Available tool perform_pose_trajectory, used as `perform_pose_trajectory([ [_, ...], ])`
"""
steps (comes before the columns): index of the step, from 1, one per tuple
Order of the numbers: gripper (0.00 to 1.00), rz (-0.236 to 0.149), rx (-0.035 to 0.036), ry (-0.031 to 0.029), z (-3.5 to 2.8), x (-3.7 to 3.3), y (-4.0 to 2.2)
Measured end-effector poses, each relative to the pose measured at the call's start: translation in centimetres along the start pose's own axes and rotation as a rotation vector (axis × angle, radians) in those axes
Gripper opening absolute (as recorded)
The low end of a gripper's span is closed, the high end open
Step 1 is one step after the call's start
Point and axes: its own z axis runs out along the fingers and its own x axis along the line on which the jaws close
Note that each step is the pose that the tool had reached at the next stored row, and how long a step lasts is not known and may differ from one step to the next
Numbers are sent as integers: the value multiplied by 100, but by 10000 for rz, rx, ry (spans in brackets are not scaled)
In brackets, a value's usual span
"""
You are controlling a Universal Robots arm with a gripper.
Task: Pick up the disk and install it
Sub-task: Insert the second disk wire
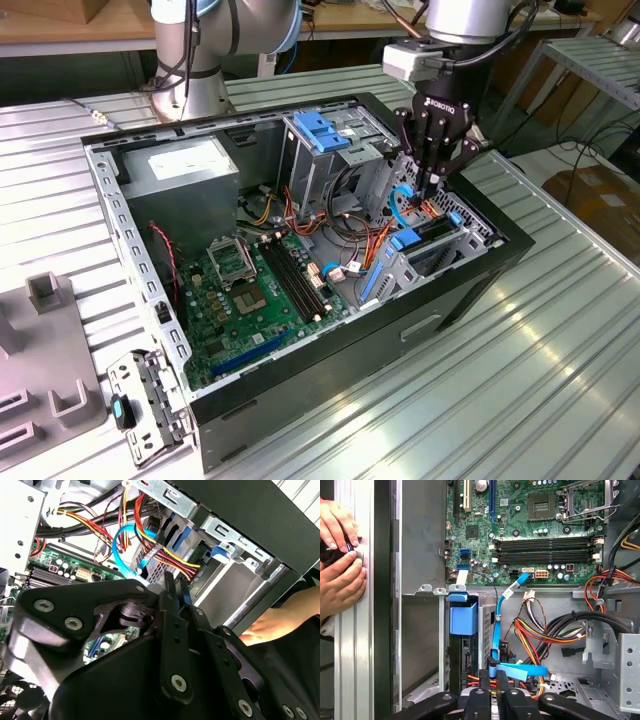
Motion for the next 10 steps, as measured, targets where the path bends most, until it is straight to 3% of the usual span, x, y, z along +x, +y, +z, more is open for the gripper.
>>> perform_pose_trajectory([
  [3,16,1,1,-122,17,38,0],
  [4,16,3,3,-292,27,66,0],
  [7,16,10,6,-644,44,125,0],
  [8,16,11,6,-706,48,141,1],
  [10,16,11,6,-763,59,180,0],
])
